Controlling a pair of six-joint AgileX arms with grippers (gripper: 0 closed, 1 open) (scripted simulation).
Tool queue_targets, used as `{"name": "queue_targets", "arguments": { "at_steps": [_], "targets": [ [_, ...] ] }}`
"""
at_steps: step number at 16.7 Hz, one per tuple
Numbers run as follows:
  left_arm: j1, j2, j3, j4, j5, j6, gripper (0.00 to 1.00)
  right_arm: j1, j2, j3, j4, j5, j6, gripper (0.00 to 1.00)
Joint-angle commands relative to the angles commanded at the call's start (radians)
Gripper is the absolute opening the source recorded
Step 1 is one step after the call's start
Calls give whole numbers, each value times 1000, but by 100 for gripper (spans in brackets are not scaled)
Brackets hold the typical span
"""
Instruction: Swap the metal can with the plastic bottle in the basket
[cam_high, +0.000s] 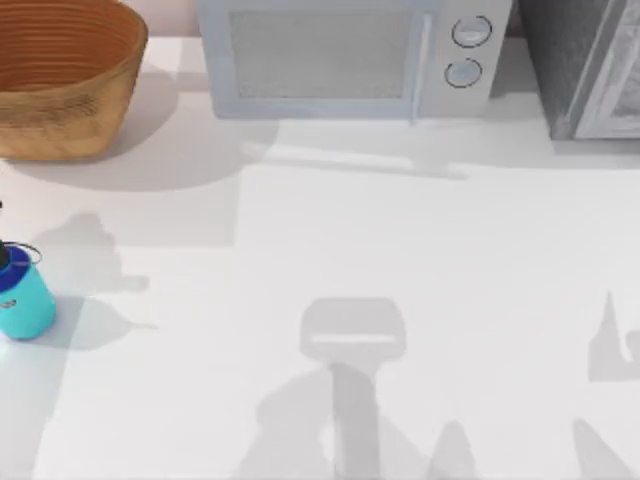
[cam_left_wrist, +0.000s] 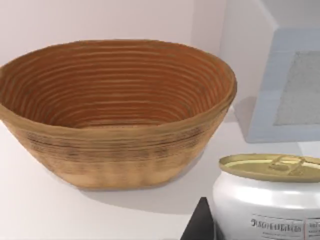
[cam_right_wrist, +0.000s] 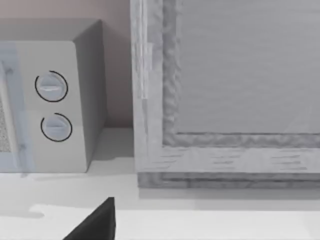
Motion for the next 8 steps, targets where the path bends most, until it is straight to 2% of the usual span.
{"name": "queue_targets", "arguments": {
  "at_steps": [4, 8],
  "targets": [
    [-5, -356, -342, 154, -54, -6, 0, 0, 0, 0, 0, 0, 0, 100],
    [-5, -592, -571, 258, -95, -10, 0, 0, 0, 0, 0, 0, 0, 100]
  ]
}}
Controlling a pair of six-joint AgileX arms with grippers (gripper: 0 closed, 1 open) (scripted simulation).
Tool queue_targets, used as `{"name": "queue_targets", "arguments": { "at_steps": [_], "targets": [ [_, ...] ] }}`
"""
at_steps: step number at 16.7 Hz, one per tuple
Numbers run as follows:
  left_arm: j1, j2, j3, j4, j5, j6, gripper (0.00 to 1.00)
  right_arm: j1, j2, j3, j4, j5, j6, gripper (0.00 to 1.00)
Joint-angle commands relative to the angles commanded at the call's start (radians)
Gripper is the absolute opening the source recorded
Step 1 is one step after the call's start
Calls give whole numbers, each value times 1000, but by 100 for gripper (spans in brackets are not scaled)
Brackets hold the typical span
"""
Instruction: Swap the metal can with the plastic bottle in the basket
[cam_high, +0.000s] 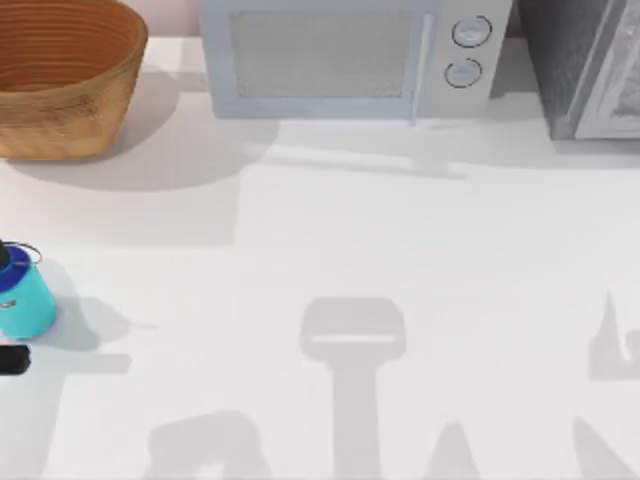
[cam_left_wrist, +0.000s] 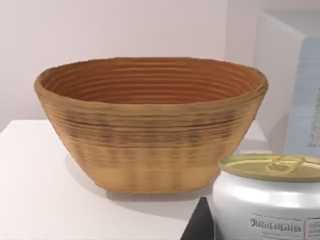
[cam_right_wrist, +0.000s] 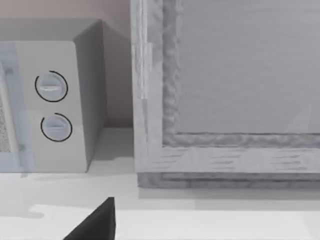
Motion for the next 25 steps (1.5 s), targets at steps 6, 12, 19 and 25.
{"name": "queue_targets", "arguments": {
  "at_steps": [6, 12, 19, 25],
  "targets": [
    [1, -74, -74, 34, -15, -1, 0, 0, 0, 0, 0, 0, 0, 100],
    [-11, -30, -46, 54, 3, 3, 0, 0, 0, 0, 0, 0, 0, 100],
    [-92, 330, 173, 240, 168, 16, 0, 0, 0, 0, 0, 0, 0, 100],
    [-156, 671, 362, 411, 328, 27, 0, 0, 0, 0, 0, 0, 0, 100]
  ]
}}
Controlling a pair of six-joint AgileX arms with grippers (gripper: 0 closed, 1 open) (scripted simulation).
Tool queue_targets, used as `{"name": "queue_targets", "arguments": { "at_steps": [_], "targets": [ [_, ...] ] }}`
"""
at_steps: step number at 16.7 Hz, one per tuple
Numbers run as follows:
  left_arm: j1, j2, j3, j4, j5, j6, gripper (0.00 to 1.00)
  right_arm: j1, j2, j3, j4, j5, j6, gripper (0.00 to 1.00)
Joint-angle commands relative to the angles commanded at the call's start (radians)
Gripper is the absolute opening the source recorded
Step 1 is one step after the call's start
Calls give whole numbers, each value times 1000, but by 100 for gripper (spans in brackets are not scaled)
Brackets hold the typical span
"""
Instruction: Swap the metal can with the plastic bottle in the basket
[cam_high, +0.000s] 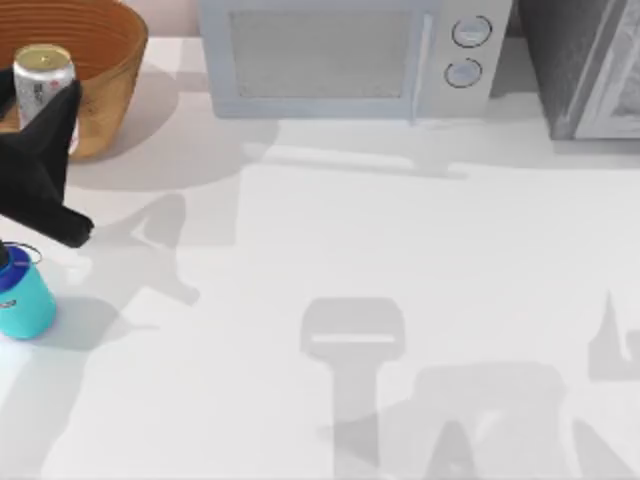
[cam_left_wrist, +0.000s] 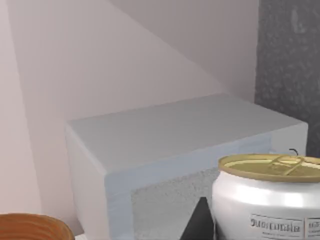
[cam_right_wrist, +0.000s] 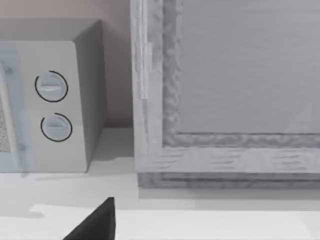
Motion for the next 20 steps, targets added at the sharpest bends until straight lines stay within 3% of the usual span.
{"name": "queue_targets", "arguments": {
  "at_steps": [20],
  "targets": [
    [-137, 1109, 509, 523, 505, 14, 0, 0, 0, 0, 0, 0, 0, 100]
  ]
}}
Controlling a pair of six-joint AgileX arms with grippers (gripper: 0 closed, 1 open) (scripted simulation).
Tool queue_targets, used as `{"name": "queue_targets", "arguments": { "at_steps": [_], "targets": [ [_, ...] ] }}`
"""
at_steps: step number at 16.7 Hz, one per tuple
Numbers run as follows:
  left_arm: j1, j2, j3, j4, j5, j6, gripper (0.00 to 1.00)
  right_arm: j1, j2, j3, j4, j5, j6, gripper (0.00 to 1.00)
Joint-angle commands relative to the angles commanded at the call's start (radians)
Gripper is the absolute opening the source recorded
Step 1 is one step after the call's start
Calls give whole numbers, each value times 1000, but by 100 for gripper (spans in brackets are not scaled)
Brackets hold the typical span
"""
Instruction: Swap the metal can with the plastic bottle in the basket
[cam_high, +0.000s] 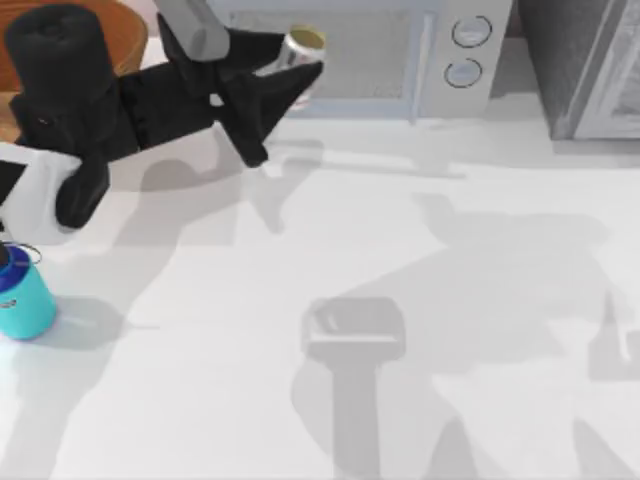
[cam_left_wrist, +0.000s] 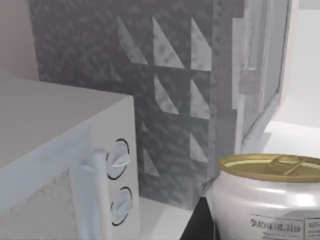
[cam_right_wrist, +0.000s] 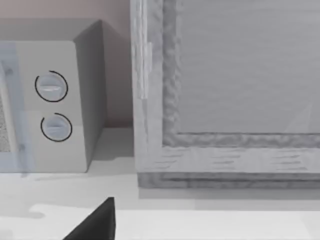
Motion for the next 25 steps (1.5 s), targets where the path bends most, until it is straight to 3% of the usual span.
{"name": "queue_targets", "arguments": {
  "at_steps": [17, 25],
  "targets": [
    [-78, 684, 321, 329, 350, -9, 0, 0, 0, 0, 0, 0, 0, 100],
    [-86, 735, 359, 363, 391, -17, 0, 0, 0, 0, 0, 0, 0, 100]
  ]
}}
